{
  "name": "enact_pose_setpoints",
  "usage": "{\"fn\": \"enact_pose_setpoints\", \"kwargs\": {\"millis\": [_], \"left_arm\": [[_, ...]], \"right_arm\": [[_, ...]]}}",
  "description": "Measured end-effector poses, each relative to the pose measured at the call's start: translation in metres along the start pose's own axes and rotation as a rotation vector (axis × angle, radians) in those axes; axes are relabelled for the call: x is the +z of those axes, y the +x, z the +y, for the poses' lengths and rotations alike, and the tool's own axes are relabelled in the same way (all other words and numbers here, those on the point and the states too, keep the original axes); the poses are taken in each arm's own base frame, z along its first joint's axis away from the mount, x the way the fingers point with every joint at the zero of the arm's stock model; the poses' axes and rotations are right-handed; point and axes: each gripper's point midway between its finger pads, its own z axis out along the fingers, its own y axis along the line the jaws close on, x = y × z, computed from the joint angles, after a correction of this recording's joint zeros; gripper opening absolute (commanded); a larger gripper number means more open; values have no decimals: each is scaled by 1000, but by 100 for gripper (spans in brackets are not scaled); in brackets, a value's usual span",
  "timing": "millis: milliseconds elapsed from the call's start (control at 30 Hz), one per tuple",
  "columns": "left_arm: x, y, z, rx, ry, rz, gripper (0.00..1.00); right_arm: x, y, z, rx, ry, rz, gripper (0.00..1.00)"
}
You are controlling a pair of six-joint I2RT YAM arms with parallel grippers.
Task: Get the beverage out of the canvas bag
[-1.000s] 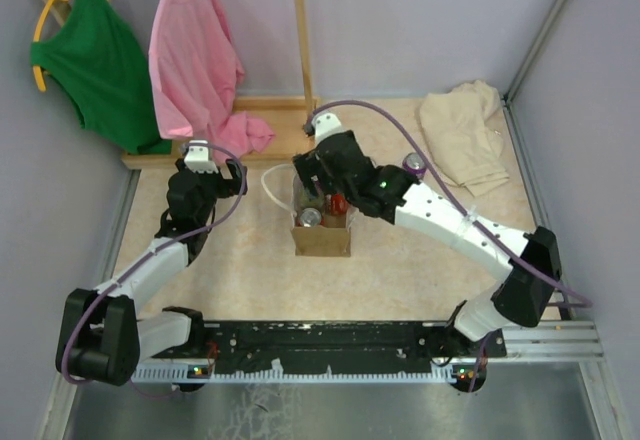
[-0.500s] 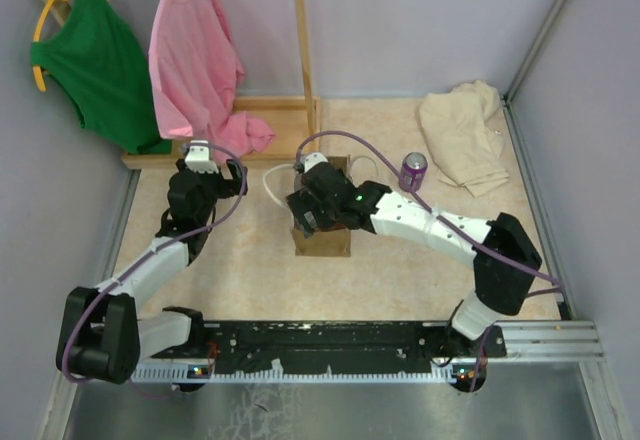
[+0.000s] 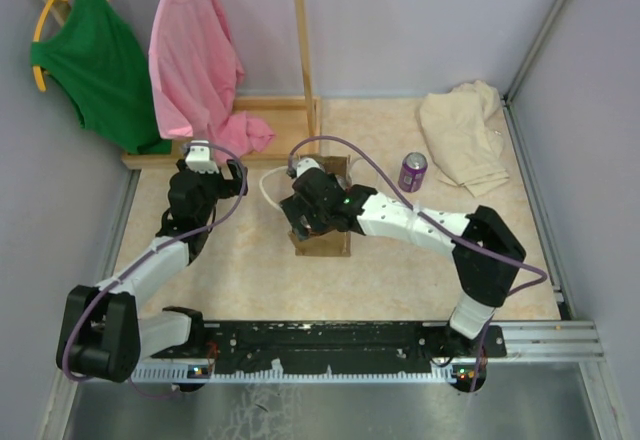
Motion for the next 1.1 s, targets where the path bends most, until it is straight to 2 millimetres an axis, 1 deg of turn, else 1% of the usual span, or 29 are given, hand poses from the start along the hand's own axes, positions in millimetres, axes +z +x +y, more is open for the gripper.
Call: {"fn": "enact_pose_setpoints", "kwargs": {"millis": [67, 233, 467, 567, 600, 633, 667, 700, 733, 767, 1100], "left_arm": [[0, 1, 0, 0, 0, 3, 100], [1, 2, 0, 0, 0, 5, 100], [1, 2, 0, 0, 0, 5, 100], [1, 2, 0, 0, 1, 5, 100], [1, 2, 0, 0, 3, 5, 100], [1, 2, -1, 0, 4, 6, 100], [1, 2, -1, 0, 6, 6, 100], [1, 2, -1, 0, 7, 6, 100], [1, 2, -1, 0, 8, 6, 100], [1, 2, -1, 0, 8, 6, 100], [1, 2, -1, 0, 8, 6, 100]], "right_arm": [[7, 1, 0, 0, 7, 3, 92], [18, 2, 3, 2, 7, -1, 80], [29, 4, 7, 7, 13, -6, 72], [32, 4, 9, 13, 13, -10, 62], [32, 4, 9, 13, 16, -13, 56], [33, 4, 9, 16, 21, -15, 54], [33, 4, 9, 19, 23, -17, 48], [33, 4, 9, 20, 25, -19, 40], [33, 4, 9, 20, 27, -21, 25], [33, 4, 9, 20, 28, -22, 0], [32, 4, 8, 21, 32, -39, 0]]}}
